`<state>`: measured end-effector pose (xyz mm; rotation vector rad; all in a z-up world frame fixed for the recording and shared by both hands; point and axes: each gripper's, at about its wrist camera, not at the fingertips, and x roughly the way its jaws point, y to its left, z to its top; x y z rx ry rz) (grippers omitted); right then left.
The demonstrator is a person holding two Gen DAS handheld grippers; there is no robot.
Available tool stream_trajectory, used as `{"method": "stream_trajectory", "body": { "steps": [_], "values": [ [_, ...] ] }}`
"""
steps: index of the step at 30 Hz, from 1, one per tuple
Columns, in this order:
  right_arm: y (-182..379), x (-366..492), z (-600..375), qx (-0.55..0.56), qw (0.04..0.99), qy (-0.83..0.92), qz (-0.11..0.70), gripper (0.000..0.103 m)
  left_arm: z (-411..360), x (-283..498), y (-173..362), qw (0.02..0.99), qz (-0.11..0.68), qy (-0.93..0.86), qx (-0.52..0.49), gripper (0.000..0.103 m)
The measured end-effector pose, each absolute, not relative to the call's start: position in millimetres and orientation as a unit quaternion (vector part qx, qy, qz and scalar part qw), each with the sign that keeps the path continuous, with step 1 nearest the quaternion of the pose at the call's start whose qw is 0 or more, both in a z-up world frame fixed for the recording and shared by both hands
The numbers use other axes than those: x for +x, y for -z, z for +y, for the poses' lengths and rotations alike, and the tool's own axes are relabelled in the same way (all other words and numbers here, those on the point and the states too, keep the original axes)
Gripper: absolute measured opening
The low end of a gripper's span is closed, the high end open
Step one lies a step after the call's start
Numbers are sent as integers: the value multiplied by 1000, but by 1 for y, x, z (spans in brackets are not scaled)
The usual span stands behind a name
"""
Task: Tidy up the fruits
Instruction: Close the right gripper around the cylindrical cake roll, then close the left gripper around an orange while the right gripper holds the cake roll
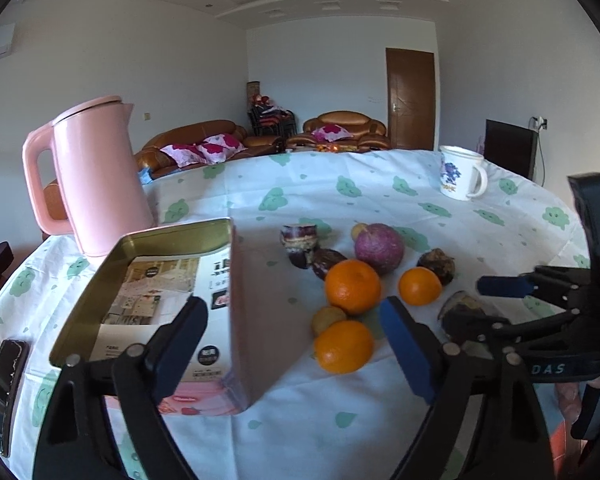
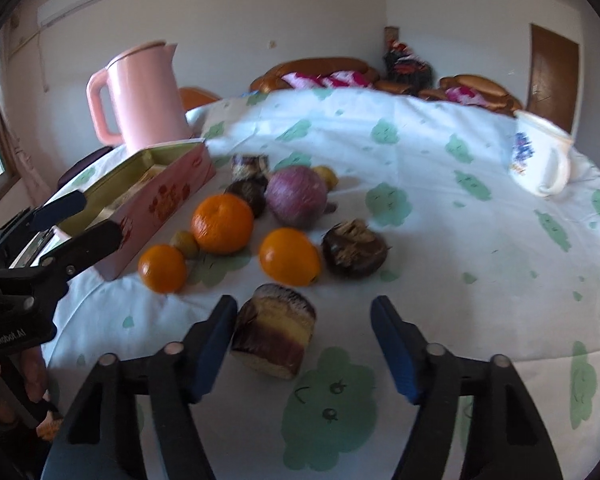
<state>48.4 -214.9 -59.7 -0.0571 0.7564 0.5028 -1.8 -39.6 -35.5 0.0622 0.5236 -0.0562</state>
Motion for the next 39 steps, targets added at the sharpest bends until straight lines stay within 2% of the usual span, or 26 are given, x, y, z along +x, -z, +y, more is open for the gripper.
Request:
{"method": "stream_trajectory", "body": {
  "steps": [1,4,5,8,18,20,25,39],
  "values": [
    [61,49,-215,-26,895,-246,372,63,-42,-1,37,963,264,33,33,81],
    [65,50,-209,-37,887,-253,385,40,-48,0,40,960,273,43,37,78],
    [66,49,-208,-42,888,-252,383,40,-51,0,41,960,275,44,40,78],
    [64,47,-209,-39,890,-255,377,39,-57,2,45,956,285,50,46,70],
    [61,48,-217,-13,895,-248,370,40,-70,19,56,937,336,75,66,55],
    [61,48,-218,-8,896,-249,368,40,-70,24,58,932,349,80,62,48],
    [60,47,-219,-7,897,-253,362,40,-66,32,63,924,371,80,46,43],
    [56,41,-220,-8,906,-259,336,40,-56,25,59,934,347,88,22,42]
  ]
}}
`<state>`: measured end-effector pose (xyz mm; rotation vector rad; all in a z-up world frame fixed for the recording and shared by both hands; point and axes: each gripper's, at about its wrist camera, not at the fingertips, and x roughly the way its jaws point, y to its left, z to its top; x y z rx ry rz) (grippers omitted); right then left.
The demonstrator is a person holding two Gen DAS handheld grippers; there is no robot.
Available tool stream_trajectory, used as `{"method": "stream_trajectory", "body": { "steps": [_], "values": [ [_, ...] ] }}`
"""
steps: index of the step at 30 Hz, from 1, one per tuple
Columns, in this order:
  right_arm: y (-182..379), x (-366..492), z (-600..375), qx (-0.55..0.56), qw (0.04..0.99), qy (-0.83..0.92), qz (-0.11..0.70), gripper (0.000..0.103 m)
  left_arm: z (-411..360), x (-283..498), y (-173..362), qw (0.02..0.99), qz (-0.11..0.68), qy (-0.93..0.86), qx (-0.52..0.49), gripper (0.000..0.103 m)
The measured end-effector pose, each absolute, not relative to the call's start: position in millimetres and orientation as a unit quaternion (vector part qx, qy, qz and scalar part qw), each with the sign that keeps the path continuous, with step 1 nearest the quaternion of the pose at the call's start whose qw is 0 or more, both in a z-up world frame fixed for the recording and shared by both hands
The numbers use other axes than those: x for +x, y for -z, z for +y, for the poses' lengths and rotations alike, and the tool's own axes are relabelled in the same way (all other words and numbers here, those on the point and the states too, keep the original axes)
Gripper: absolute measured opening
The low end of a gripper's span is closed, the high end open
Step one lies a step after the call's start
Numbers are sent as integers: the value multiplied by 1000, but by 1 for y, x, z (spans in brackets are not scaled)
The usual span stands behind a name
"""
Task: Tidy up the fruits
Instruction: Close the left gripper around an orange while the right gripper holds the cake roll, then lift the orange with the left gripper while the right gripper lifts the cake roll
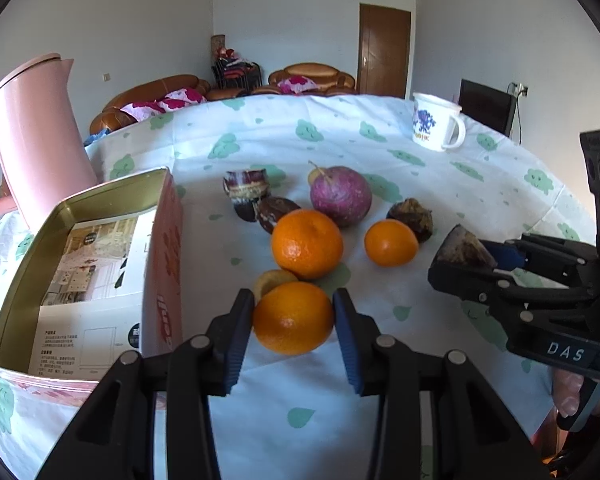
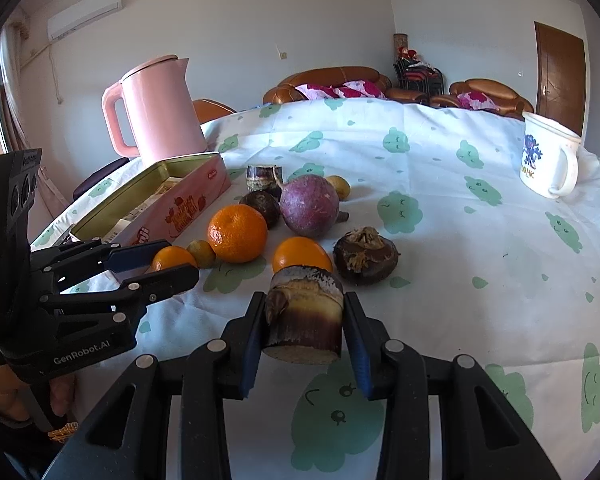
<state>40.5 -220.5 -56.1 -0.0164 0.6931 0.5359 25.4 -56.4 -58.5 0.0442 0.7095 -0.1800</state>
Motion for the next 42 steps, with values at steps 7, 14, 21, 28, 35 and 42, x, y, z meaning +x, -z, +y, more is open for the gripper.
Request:
{"method": "stream_trajectory", "body": {
  "steps": [7,14,21,28,35,42],
  "values": [
    [54,38,-220,-11,910,-261,323,40,-56,21,55,942,324,86,18,42],
    [53,34,-221,-13,914,-261,311,40,-56,15,52,948,305,84,21,42],
    [51,31,-221,-13,917,-262,302,40,-56,10,50,954,288,81,25,42],
    [50,29,-223,-11,920,-264,291,40,-56,6,48,958,275,78,25,42],
    [49,26,-224,-11,923,-265,280,40,-55,3,46,962,261,75,24,42],
    [48,23,-225,-11,926,-265,270,40,-53,-1,44,966,246,70,21,42]
  ]
}}
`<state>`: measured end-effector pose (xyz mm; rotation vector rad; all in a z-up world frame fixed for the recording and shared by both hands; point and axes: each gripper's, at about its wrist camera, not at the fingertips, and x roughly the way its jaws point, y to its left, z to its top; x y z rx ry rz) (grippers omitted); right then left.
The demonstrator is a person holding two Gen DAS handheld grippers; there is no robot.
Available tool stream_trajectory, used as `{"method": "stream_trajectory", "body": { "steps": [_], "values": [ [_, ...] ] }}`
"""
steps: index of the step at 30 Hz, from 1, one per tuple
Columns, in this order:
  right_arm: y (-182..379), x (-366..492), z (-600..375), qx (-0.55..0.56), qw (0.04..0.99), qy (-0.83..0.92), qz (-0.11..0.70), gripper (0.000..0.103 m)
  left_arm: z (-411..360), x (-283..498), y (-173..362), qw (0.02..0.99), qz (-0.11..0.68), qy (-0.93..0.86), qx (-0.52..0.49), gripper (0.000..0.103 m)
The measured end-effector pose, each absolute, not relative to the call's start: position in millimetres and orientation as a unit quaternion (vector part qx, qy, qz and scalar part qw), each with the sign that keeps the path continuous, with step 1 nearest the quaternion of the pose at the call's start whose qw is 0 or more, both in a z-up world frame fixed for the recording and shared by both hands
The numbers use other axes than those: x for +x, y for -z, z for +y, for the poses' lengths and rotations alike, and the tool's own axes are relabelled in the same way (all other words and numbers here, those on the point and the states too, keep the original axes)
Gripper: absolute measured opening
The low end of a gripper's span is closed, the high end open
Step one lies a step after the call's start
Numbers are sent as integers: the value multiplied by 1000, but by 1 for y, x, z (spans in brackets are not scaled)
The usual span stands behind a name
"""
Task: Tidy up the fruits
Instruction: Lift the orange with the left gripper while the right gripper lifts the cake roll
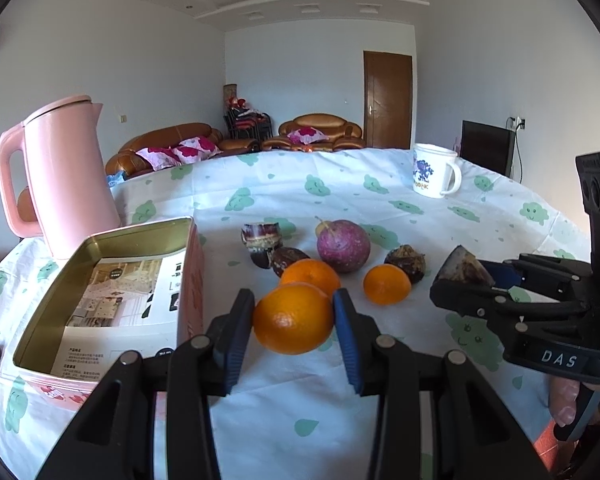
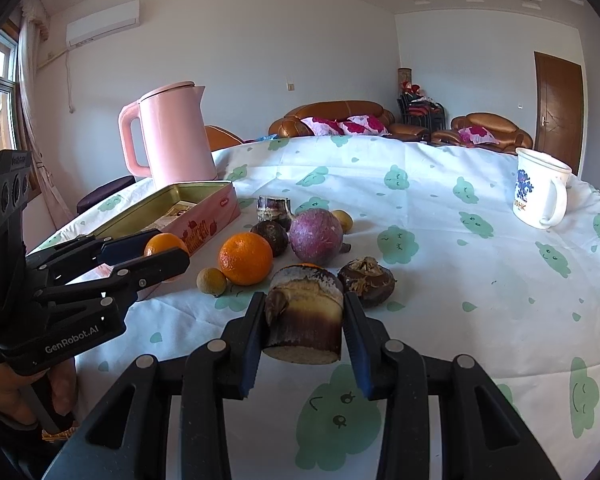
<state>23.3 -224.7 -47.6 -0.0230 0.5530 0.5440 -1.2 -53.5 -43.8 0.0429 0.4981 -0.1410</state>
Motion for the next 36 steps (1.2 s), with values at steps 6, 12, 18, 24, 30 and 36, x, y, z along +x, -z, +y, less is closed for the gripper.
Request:
{"method": "stream_trajectory", "body": {
  "steps": [6,12,18,24,30,36],
  "values": [
    [47,21,-226,-11,928,-266,261,40,-53,-4,41,970,233,69,19,42],
    [46,18,-227,-11,930,-267,253,40,-52,-7,40,972,225,69,19,42],
    [44,14,-228,-12,933,-269,239,40,-53,-9,39,974,215,68,22,42],
    [42,8,-228,-14,935,-272,225,40,-52,-12,38,976,206,69,21,42],
    [41,4,-228,-18,937,-277,213,40,-51,-16,37,978,196,71,19,42],
    [40,0,-228,-18,939,-279,202,40,-50,-19,35,980,187,71,17,42]
  ]
}}
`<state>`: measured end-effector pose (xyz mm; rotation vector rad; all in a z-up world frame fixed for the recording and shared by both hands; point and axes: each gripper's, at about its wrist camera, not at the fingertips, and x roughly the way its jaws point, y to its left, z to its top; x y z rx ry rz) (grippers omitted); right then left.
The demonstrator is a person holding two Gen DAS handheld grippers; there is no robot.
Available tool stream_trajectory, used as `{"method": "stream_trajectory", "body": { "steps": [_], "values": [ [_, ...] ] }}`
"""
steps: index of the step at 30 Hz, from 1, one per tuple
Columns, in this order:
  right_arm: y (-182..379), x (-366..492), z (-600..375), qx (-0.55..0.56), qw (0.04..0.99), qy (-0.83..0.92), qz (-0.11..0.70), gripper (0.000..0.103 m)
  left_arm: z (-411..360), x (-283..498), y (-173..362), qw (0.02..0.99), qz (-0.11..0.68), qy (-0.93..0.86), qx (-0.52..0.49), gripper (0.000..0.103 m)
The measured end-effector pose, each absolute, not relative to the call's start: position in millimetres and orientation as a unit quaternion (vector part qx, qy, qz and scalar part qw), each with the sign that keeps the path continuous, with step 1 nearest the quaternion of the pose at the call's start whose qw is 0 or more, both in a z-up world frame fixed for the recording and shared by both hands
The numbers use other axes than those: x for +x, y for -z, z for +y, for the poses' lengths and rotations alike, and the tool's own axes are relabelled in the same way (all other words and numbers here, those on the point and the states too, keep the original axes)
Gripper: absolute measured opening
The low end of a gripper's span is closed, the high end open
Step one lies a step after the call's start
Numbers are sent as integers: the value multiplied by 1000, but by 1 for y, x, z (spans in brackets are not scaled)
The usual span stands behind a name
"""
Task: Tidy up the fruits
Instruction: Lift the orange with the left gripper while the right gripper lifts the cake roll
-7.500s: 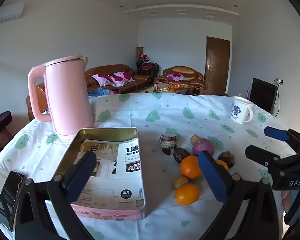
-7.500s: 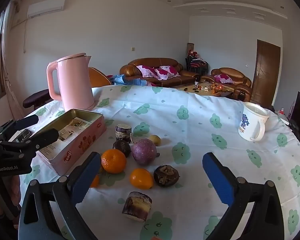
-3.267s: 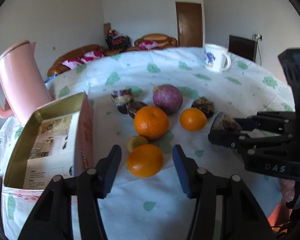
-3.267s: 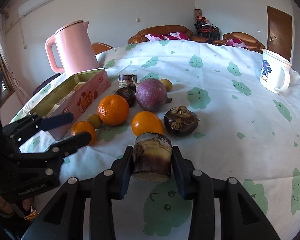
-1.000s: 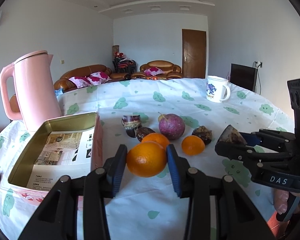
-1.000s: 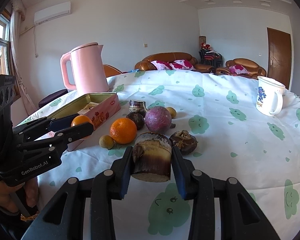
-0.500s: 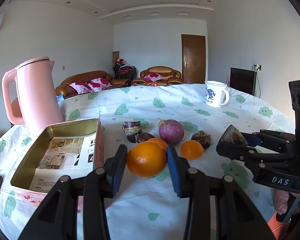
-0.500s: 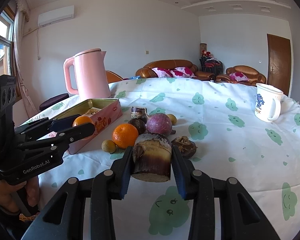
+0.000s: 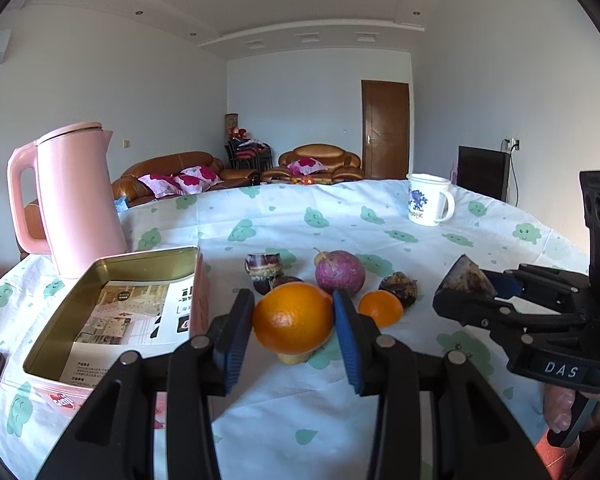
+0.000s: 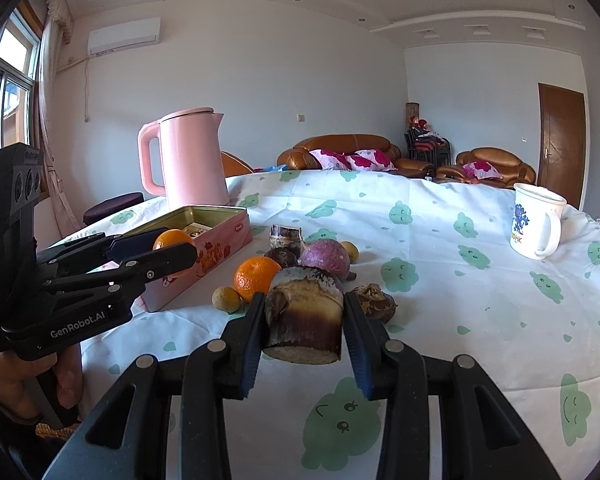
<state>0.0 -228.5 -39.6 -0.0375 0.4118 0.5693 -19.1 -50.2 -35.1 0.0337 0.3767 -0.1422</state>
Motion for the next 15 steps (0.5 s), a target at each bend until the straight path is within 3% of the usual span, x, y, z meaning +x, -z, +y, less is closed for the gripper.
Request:
{"method": "stream_trajectory", "body": {
  "steps": [15],
  "values": [
    [36,-7,-236,-3,944,-281,172,40,-48,-23,30,983,168,70,9,42]
  ]
}}
